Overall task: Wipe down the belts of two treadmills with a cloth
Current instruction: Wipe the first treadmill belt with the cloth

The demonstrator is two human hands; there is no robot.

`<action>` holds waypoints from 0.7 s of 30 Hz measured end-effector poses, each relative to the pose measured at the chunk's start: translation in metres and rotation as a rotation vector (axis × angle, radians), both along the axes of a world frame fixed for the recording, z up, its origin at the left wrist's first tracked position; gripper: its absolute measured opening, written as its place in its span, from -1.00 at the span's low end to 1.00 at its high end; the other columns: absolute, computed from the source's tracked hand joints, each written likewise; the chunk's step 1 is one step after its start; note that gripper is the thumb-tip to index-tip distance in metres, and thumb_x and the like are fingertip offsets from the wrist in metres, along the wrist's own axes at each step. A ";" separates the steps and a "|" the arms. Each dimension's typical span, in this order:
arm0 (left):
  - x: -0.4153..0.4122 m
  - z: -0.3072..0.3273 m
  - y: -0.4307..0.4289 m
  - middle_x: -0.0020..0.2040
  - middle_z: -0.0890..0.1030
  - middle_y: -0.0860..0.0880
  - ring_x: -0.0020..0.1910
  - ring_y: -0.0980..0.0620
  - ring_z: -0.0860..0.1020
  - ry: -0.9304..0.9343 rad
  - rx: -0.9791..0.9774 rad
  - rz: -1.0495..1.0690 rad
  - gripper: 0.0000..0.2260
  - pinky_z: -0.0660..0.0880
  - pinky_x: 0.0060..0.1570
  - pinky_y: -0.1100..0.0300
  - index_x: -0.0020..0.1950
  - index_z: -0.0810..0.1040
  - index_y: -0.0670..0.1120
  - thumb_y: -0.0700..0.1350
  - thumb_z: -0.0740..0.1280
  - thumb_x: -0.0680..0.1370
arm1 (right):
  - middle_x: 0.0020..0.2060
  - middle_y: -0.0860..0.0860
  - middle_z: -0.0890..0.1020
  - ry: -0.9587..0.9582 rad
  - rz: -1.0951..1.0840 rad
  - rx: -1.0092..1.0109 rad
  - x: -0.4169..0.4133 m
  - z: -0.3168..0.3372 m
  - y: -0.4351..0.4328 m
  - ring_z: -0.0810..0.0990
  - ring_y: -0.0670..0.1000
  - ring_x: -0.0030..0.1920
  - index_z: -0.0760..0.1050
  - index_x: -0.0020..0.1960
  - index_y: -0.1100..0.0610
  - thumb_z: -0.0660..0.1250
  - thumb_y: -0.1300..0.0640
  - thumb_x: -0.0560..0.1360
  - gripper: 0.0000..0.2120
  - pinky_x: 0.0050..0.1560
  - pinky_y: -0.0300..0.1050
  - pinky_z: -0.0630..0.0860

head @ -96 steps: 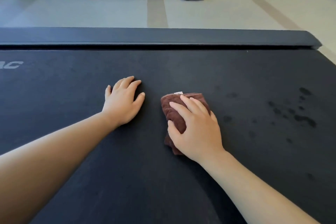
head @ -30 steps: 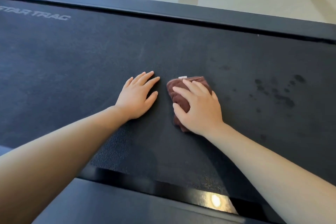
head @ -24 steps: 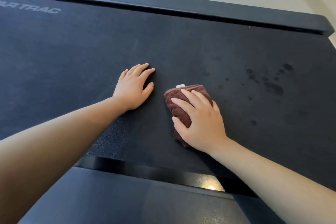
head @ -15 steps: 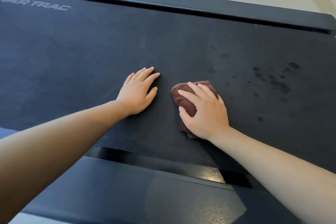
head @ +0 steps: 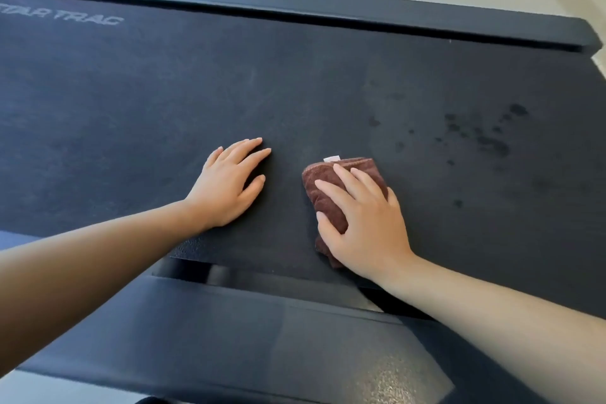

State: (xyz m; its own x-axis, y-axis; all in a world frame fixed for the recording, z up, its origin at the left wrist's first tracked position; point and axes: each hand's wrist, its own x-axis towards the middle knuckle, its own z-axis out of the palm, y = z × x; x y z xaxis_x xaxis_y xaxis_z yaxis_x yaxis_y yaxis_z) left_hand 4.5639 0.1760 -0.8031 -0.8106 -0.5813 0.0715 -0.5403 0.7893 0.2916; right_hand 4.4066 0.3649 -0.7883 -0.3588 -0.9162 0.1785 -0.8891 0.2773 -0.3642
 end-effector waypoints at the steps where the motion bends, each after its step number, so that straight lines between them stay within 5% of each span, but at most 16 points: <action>1: -0.005 -0.001 0.001 0.50 0.23 0.00 0.48 -0.01 0.14 0.003 0.001 -0.001 -0.57 0.01 0.44 -0.12 0.46 0.29 -0.01 -0.02 0.16 0.59 | 0.38 -0.05 0.41 0.008 0.000 -0.012 -0.001 -0.001 0.010 0.30 0.04 0.40 0.47 0.28 -0.09 0.17 -0.13 0.46 -0.58 0.29 0.20 0.28; 8: -0.056 -0.005 0.009 0.52 0.16 0.05 0.50 0.04 0.07 -0.018 0.001 -0.065 -0.54 -0.11 0.41 -0.23 0.49 0.21 -0.01 0.05 0.12 0.59 | 0.38 -0.07 0.42 -0.005 -0.064 -0.030 -0.024 -0.003 0.029 0.31 0.00 0.40 0.49 0.28 -0.10 0.18 -0.13 0.46 -0.58 0.25 0.11 0.30; 21: -0.095 -0.009 -0.009 0.52 0.14 0.08 0.50 0.06 0.04 -0.014 -0.030 -0.022 -0.52 -0.11 0.45 -0.13 0.49 0.17 0.11 0.12 0.08 0.57 | 0.45 -0.04 0.31 0.013 -0.372 0.045 -0.137 -0.008 -0.102 0.17 0.07 0.46 0.38 0.36 -0.15 0.16 -0.19 0.49 -0.54 0.36 0.21 0.16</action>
